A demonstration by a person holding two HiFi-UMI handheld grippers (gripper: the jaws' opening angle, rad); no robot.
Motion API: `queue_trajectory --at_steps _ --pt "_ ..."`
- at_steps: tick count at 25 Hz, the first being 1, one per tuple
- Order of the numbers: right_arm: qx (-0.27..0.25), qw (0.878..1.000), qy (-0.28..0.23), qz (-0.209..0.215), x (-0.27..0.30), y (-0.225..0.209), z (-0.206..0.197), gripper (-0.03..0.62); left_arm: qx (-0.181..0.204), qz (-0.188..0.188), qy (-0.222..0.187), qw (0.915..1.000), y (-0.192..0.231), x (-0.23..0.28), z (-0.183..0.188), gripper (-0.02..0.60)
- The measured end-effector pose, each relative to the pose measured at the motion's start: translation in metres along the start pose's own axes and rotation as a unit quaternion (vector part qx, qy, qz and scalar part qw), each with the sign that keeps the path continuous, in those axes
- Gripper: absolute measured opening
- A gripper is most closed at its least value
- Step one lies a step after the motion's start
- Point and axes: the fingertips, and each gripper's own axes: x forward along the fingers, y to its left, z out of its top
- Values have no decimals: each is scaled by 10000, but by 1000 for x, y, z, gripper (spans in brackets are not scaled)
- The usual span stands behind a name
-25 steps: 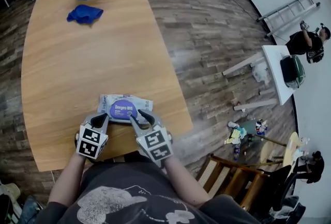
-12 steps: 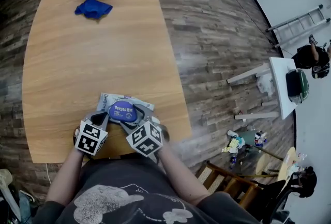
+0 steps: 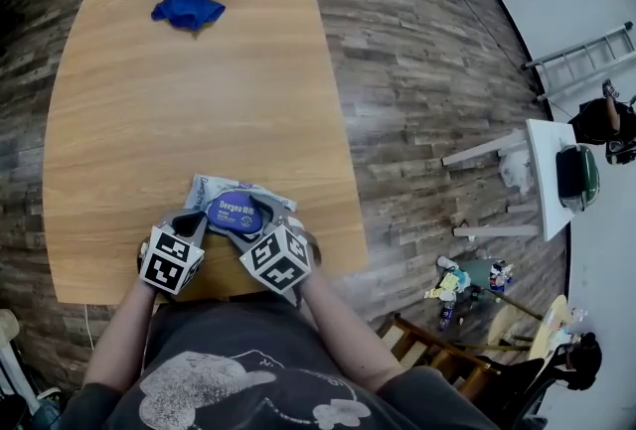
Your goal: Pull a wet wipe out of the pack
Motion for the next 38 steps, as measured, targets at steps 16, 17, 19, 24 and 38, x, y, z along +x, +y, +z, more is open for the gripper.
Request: queue_trajectory --at_steps 16,17,19,24,38 --pt "770 9934 175 829 -3 -4 6 308 -212 50 -71 9997 3 1 1 18" --pt "868 9920 153 905 -4 -5 7 308 -202 61 -65 9998 3 1 1 18" --pt "1090 9880 88 1091 -6 -7 8 308 -185 77 -67 9998 3 1 1 18" --pt "1216 9849 -44 1233 -9 -9 12 311 -168 56 -71 9998 4 1 1 18" --pt "1765 9703 -1353 -952 -54 -96 27 190 -96 10 -60 9999 4 0 -1 18"
